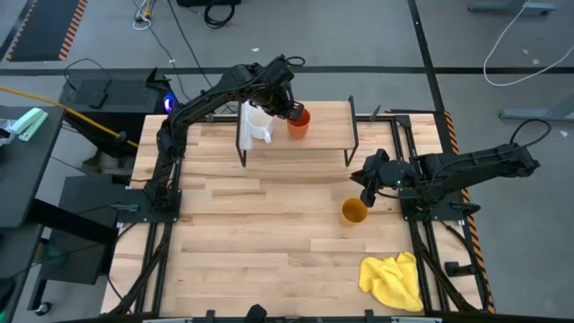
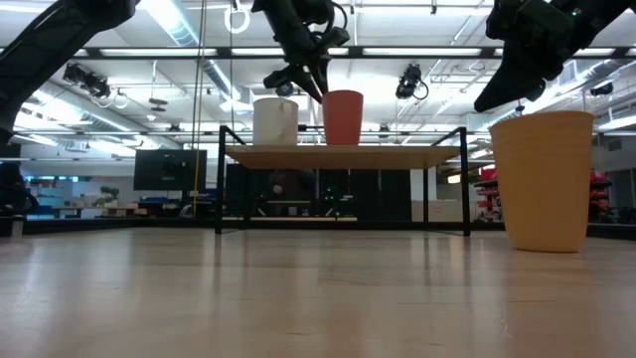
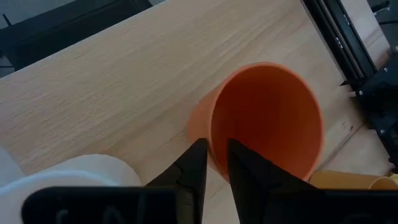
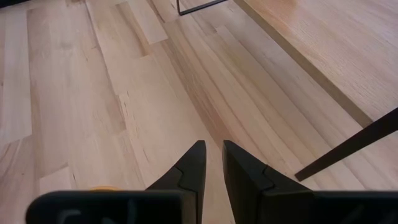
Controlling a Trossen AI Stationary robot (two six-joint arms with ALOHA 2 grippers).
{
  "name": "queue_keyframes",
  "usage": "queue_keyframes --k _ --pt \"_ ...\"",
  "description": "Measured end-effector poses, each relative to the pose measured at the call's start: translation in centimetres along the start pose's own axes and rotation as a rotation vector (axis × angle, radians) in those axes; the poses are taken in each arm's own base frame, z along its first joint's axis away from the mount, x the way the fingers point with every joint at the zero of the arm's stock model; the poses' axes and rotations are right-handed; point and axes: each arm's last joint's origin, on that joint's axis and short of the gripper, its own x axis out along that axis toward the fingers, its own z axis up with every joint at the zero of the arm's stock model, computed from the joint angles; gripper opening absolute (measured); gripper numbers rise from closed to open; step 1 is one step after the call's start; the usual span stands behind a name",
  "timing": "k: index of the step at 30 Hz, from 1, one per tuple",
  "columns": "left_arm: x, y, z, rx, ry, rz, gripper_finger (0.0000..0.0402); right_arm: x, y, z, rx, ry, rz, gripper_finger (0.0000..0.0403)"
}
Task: Stack small to large cups/mugs on shelf
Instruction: Put the orange cup on the shelf, then put the yellow cup on the shelf
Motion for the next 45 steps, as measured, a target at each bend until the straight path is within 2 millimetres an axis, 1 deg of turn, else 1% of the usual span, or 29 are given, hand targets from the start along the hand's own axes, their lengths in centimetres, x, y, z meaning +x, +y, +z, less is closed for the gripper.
queue_keyframes --k 6,8,12,15,19,24,29,31,35,40,45 --pt "0.0 0.0 0.0 0.002 0.000 -0.001 0.0075 0.0 0.0 0.0 0.000 0.000 0.000 0.0061" --pt "-0.5 0.1 -0.1 0.003 -0.001 -0.002 0.0073 0.0 0.0 0.0 0.000 0.001 0.000 0.0061" --pt "-2.1 0.1 -0.1 0.002 -0.029 -0.013 0.0072 0.0 0.0 0.0 0.001 0.000 0.000 0.0061" --pt "-3.6 0.2 -0.2 0.003 -0.057 -0.020 0.0075 0.0 0.0 0.0 0.003 -0.001 0.000 0.0061" --pt "-5.4 -0.4 -1.2 0.022 -0.050 -0.026 0.0079 -0.1 0.0 0.1 0.004 -0.001 0.000 0.0061" --pt "-7.3 -2.1 -4.0 0.093 0.009 0.027 0.0075 -1.2 0.2 1.6 0.044 -0.034 0.049 0.0061" --pt "-8.8 -4.1 -7.6 0.213 0.062 0.142 0.0072 -2.9 0.4 3.4 0.111 -0.047 0.112 0.0061" --pt "-9.2 -5.3 -9.0 0.269 0.049 0.168 0.0073 -3.8 0.3 4.1 0.142 -0.043 0.131 0.0061" --pt "-9.9 -8.0 -11.9 0.384 0.034 0.146 0.0074 -5.6 0.1 5.3 0.200 -0.035 0.137 0.0061" --pt "-10.6 -10.6 -15.1 0.501 0.000 0.155 0.0066 -7.5 -0.4 6.1 0.255 -0.006 0.127 0.0061" --pt "-10.7 -12.5 -18.4 0.584 -0.010 0.160 0.0062 -8.3 -0.8 6.1 0.292 0.045 0.110 0.0061"
